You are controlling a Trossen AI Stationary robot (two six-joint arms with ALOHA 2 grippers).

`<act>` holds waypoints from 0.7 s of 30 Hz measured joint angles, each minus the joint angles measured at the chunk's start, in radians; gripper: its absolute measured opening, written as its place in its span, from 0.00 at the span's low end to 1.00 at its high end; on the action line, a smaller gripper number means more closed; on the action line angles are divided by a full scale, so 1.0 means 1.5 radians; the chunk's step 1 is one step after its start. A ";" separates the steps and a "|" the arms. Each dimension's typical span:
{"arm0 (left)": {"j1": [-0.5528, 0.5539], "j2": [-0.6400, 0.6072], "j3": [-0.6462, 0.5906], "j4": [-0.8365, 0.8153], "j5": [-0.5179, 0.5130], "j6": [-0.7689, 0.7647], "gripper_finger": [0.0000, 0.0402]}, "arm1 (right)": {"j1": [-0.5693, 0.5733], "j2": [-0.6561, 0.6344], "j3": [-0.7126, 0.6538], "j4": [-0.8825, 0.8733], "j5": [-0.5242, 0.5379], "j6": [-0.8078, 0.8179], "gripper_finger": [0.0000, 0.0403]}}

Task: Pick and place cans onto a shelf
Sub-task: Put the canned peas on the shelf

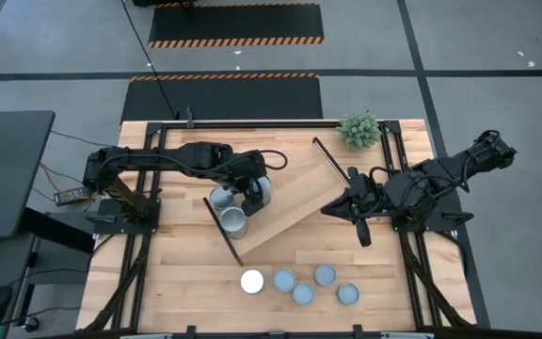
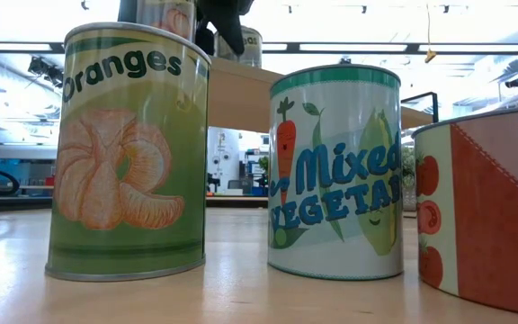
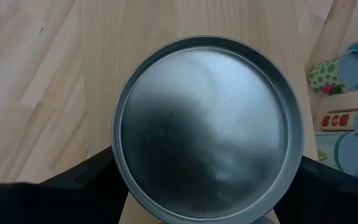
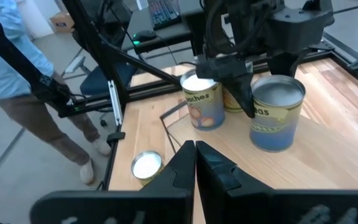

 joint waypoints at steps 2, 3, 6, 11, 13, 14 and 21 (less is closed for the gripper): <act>0.000 0.000 0.000 0.000 0.000 -0.001 0.79 | 0.000 0.000 0.000 0.011 -0.001 0.000 0.05; 0.000 0.000 0.000 0.000 0.000 -0.001 0.79 | 0.000 0.000 0.000 0.014 0.000 0.000 0.05; 0.000 0.000 0.000 0.001 0.000 -0.001 0.79 | 0.000 0.000 0.000 0.024 0.000 0.000 0.04; 0.000 0.000 0.000 0.001 0.000 -0.001 0.79 | 0.000 0.000 0.000 0.048 0.000 0.000 0.04; 0.000 0.000 -0.001 0.006 0.001 -0.001 0.79 | 0.000 0.000 0.000 0.053 0.000 0.000 0.04; 0.000 0.001 -0.001 0.012 0.001 -0.001 0.79 | 0.000 0.000 0.000 0.057 0.000 0.000 0.04; 0.000 0.002 -0.002 0.034 0.004 -0.003 0.79 | 0.000 0.000 0.000 0.083 0.000 0.000 0.04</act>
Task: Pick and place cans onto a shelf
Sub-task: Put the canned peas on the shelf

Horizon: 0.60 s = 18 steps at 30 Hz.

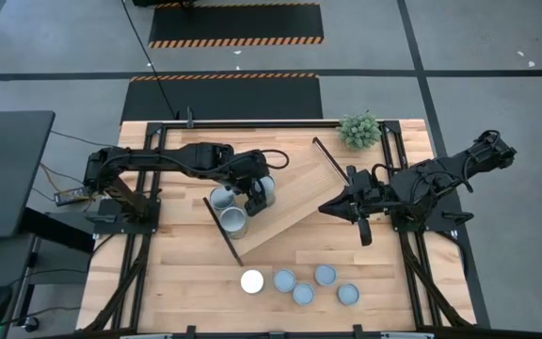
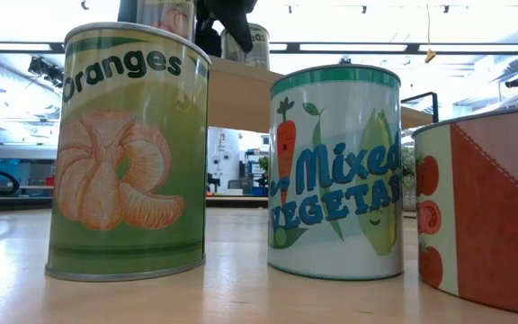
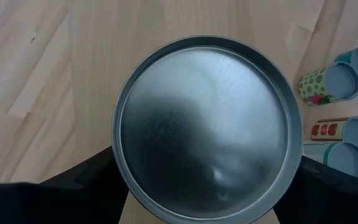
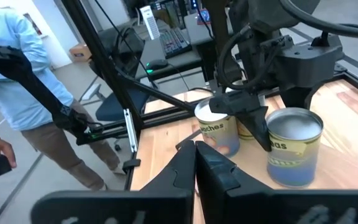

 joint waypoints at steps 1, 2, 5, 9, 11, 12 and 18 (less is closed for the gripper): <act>0.000 0.000 0.000 0.000 0.000 0.000 0.79 | 0.000 0.000 0.000 0.002 0.000 0.000 0.04; 0.000 0.000 0.000 0.000 -0.001 -0.002 0.79 | 0.000 0.000 0.000 0.004 0.000 0.000 0.04; 0.001 0.000 0.000 0.000 -0.001 -0.026 0.79 | 0.000 0.000 0.000 0.007 0.000 0.000 0.05; 0.001 0.000 0.000 0.000 -0.002 -0.030 0.79 | 0.000 0.000 0.000 0.007 0.000 0.000 0.04; 0.001 0.000 0.000 0.007 -0.002 -0.030 0.79 | 0.000 0.000 0.000 0.007 0.000 0.000 0.04; 0.001 0.000 0.000 0.008 -0.002 -0.029 0.79 | 0.000 0.000 0.000 0.007 0.000 0.000 0.04; 0.001 -0.001 0.000 0.007 -0.004 -0.027 0.79 | 0.000 0.000 0.000 0.007 0.001 0.000 0.04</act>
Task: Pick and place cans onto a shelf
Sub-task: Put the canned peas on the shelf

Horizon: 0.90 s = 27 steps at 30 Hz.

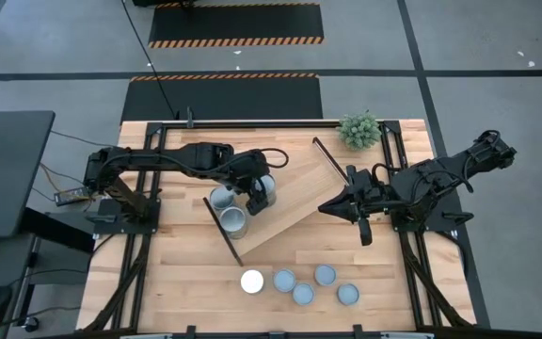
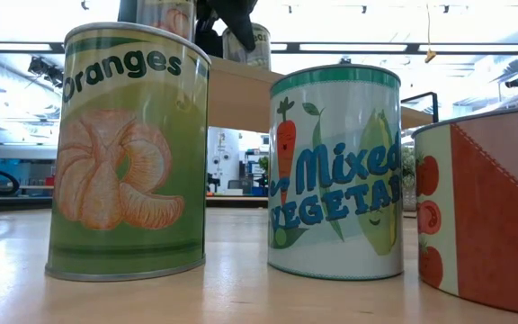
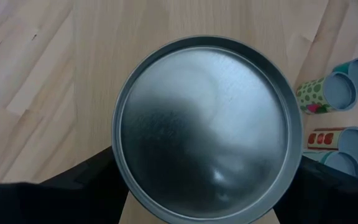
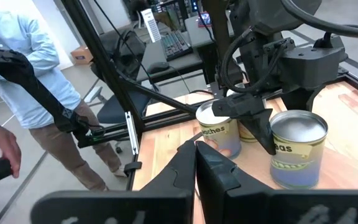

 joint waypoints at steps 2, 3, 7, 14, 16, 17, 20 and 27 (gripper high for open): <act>0.000 0.000 0.000 0.000 0.000 0.000 0.79 | 0.000 0.000 0.000 0.000 0.000 0.000 0.04; 0.000 0.000 0.000 0.000 0.000 0.000 0.79 | 0.000 0.000 0.000 0.000 0.000 0.000 0.04; 0.000 0.000 0.000 0.010 -0.013 0.018 0.79 | 0.000 0.000 0.000 0.000 0.000 0.000 0.04; -0.003 -0.001 0.000 0.027 -0.045 0.032 0.79 | 0.000 0.000 0.000 0.000 0.000 0.000 0.04; -0.003 -0.001 0.000 0.028 -0.044 0.034 0.79 | 0.000 0.000 0.000 0.000 0.000 0.000 0.04; -0.003 -0.001 0.001 0.028 -0.041 0.034 0.79 | 0.000 0.000 0.000 0.000 0.000 0.000 0.04; -0.003 -0.001 0.001 0.028 -0.040 0.030 0.79 | 0.000 0.000 0.000 0.000 0.000 0.000 0.04; -0.003 -0.002 0.001 0.033 -0.042 0.024 0.96 | 0.000 0.000 0.000 0.000 0.000 0.000 0.04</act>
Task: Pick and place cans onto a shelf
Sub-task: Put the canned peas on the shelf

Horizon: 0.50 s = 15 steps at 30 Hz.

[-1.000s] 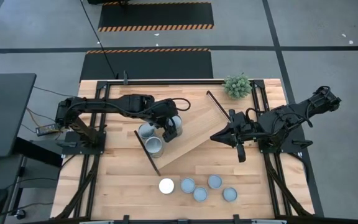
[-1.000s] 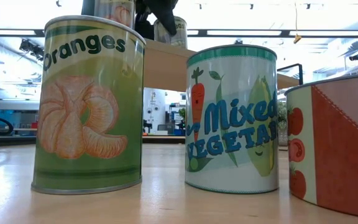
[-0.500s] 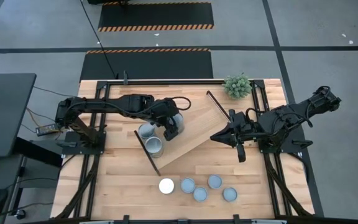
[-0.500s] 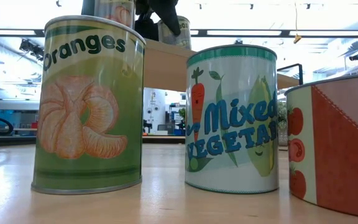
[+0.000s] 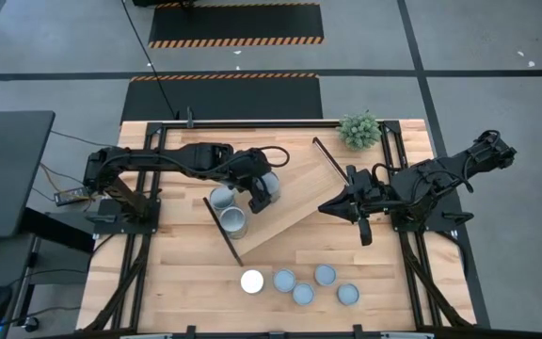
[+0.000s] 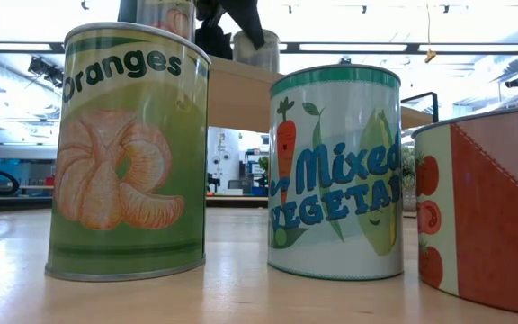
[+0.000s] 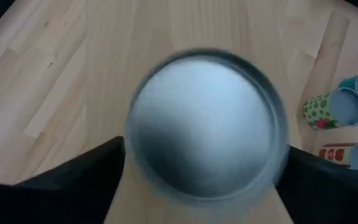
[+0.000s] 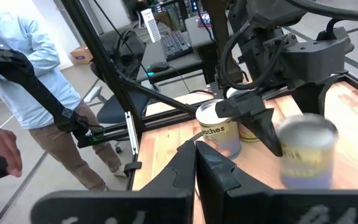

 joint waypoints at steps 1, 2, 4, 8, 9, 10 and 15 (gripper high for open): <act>0.000 -0.001 0.000 0.002 0.006 0.001 0.97 | 0.000 0.000 0.000 0.000 0.000 0.000 0.04; 0.000 -0.002 0.000 0.013 0.012 0.004 0.97 | 0.000 0.000 0.000 0.000 0.000 0.000 0.04; 0.000 -0.003 0.001 0.025 0.008 0.005 0.97 | 0.000 0.000 0.000 0.000 0.000 0.000 0.04; -0.001 -0.003 0.001 0.020 -0.005 0.006 0.99 | 0.000 0.000 0.000 0.000 0.000 0.000 0.04; -0.001 -0.003 0.001 0.019 -0.006 0.006 0.98 | 0.000 0.000 0.000 0.000 0.000 0.000 0.04; -0.001 -0.003 0.001 0.015 -0.006 0.006 0.98 | 0.000 0.000 0.000 0.000 0.000 0.000 0.04; -0.005 -0.003 0.001 0.016 -0.008 0.009 0.98 | 0.000 0.000 0.000 0.000 0.000 0.000 0.04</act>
